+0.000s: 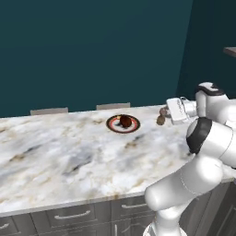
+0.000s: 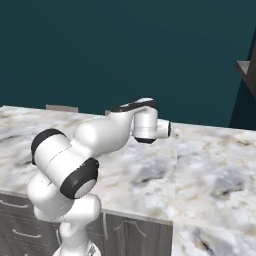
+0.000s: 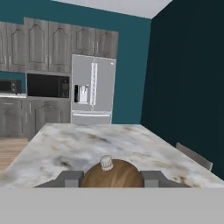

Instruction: Retrieve the shaker from the cabinet and place it next the steak on a plate on the dining table.

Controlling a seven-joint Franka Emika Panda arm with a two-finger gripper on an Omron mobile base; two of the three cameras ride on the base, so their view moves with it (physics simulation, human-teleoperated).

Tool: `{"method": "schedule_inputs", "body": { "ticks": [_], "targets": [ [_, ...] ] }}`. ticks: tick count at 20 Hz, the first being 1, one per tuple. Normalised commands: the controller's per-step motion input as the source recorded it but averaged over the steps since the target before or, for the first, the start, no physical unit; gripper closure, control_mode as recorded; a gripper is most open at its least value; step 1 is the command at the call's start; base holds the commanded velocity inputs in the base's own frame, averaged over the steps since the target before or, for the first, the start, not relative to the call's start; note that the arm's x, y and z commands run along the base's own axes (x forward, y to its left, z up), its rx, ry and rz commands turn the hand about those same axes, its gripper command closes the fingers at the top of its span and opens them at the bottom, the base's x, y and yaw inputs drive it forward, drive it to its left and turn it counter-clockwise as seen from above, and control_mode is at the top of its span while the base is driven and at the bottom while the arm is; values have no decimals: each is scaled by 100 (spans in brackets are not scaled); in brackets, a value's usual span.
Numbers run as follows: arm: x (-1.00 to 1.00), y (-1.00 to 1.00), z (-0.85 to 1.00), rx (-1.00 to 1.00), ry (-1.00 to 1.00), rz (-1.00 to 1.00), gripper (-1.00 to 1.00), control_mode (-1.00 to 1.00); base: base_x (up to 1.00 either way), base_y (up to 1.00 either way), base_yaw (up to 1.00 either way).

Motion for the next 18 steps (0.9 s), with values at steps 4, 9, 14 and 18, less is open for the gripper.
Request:
{"method": "schedule_inputs", "body": {
  "ticks": [4, 9, 14, 18],
  "targets": [
    [16, 0, -15, 2, 0, 7, 100, -100, 0, 0, 0],
    [14, -2, -13, 0, 0, 5, 100, -100, 0, 0, 0],
    [22, -4, -19, 3, 5, 4, 100, -100, 0, 0, 0],
    [15, -1, -15, 5, 3, 2, 100, -100, 0, 0, 0]
  ]
}}
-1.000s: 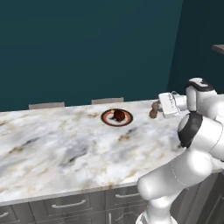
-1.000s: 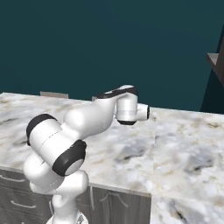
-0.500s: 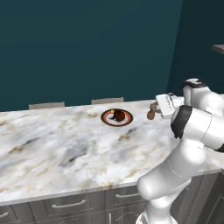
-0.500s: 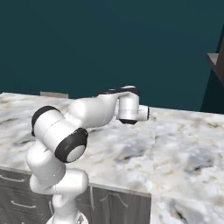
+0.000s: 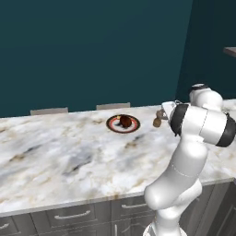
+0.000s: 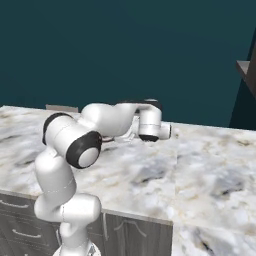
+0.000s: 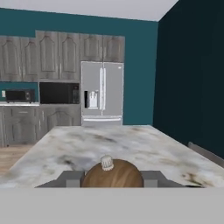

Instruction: Retrieve the shaker from the cabinet and place it next the steak on a plate on the dining table.

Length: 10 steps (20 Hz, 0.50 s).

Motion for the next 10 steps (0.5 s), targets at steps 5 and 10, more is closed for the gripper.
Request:
{"method": "schedule_inputs", "body": {
  "ticks": [5, 10],
  "targets": [
    [8, 0, -13, 3, 0, 1, 100, -100, 0, 0, 0],
    [13, 0, -17, 0, 2, 0, 100, -100, 0, 0, 0]
  ]
}}
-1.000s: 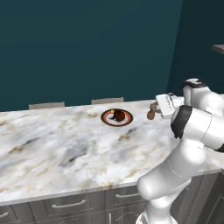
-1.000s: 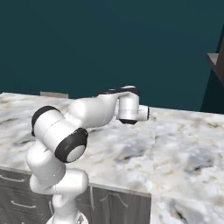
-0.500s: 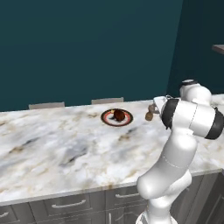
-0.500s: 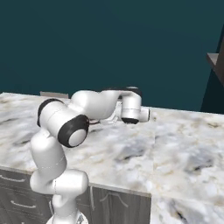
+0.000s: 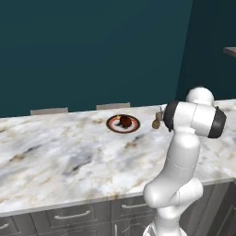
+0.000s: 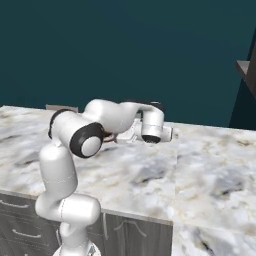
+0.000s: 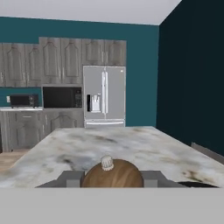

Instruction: Retrieve the shaker from the cabinet and place it next the steak on a plate on the dining table.

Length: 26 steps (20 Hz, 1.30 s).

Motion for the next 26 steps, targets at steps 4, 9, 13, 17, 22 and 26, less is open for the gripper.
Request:
{"method": "schedule_inputs", "body": {
  "ticks": [4, 9, 13, 17, 22, 26],
  "targets": [
    [19, 0, -16, 0, 0, 0, 100, -100, 0, 0, 0],
    [23, 0, -10, 0, 0, 0, 100, -100, 0, 0, 0],
    [29, 0, -15, 0, 0, 0, 100, -100, 0, 0, 0],
    [29, 0, -14, 0, 0, 0, 100, -100, 0, 0, 0],
    [25, 0, -15, 0, 0, 0, 100, -100, 0, 0, 0],
    [17, 0, -12, 0, 0, 0, 100, -100, 0, 0, 0]
  ]
}}
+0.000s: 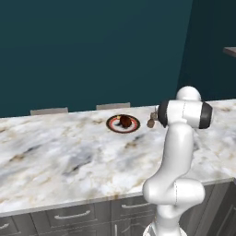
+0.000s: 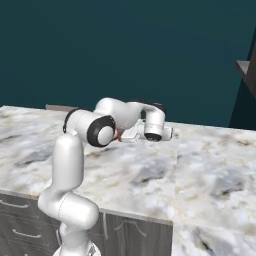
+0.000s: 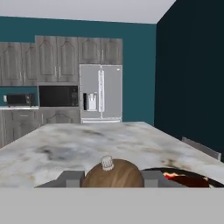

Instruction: Retrieve the shaker from the cabinet and place it next the steak on a plate on the dining table.

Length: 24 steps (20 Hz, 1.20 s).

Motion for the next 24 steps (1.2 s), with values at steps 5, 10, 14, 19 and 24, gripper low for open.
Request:
{"method": "schedule_inputs", "body": {
  "ticks": [5, 10, 14, 19, 24],
  "targets": [
    [24, 0, -20, 0, 0, 0, 100, -100, 0, 0, 0],
    [26, 0, -13, 0, 0, 0, 100, -100, 0, 0, 0],
    [28, 0, -13, 0, 0, 0, 100, -100, 0, 0, 0],
    [27, 0, -17, 0, 0, 0, 100, -100, 0, 0, 0],
    [21, 0, -21, 0, 0, 0, 100, -100, 0, 0, 0]
  ]
}}
